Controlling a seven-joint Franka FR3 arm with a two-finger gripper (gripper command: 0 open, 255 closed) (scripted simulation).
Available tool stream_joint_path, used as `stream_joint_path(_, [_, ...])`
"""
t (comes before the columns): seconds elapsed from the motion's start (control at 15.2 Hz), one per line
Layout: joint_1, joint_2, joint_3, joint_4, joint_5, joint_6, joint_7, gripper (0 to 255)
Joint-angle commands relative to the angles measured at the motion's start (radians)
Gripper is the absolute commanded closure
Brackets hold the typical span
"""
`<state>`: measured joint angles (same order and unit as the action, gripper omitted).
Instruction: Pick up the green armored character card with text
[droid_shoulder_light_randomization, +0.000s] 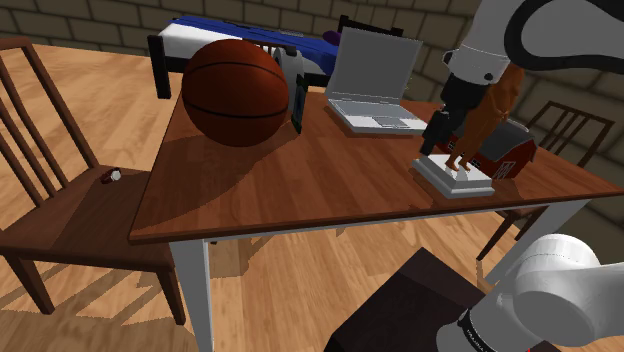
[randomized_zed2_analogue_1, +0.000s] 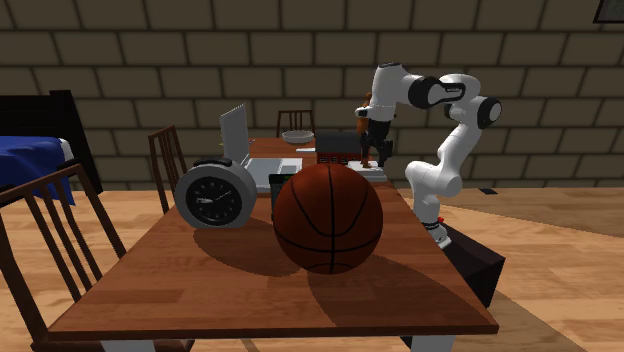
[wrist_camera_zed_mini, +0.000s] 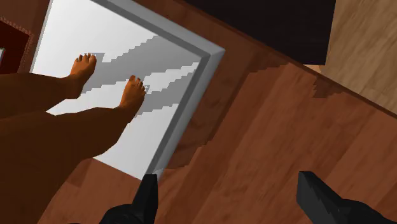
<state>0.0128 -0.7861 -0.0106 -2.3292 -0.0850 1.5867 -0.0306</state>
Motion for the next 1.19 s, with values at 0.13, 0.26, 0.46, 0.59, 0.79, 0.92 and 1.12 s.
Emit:
stream_joint_path(0.13, [-0.002,-0.008,0.034,-0.047,0.005,0.12,0.06,0])
stream_joint_path(0.26, [-0.005,-0.007,0.071,-0.087,0.003,0.242,0.121,0])
stream_joint_path(0.46, [-0.021,0.012,0.131,-0.133,-0.011,0.426,0.218,0])
stream_joint_path(0.59, [-0.039,0.036,0.175,-0.153,-0.031,0.547,0.289,0])
stream_joint_path(0.79, [-0.087,0.083,0.252,-0.165,-0.079,0.722,0.408,0])
stream_joint_path(0.92, [-0.137,0.121,0.313,-0.161,-0.126,0.831,0.5,0])
stream_joint_path(1.12, [-0.247,0.177,0.428,-0.137,-0.22,0.978,0.657,0])
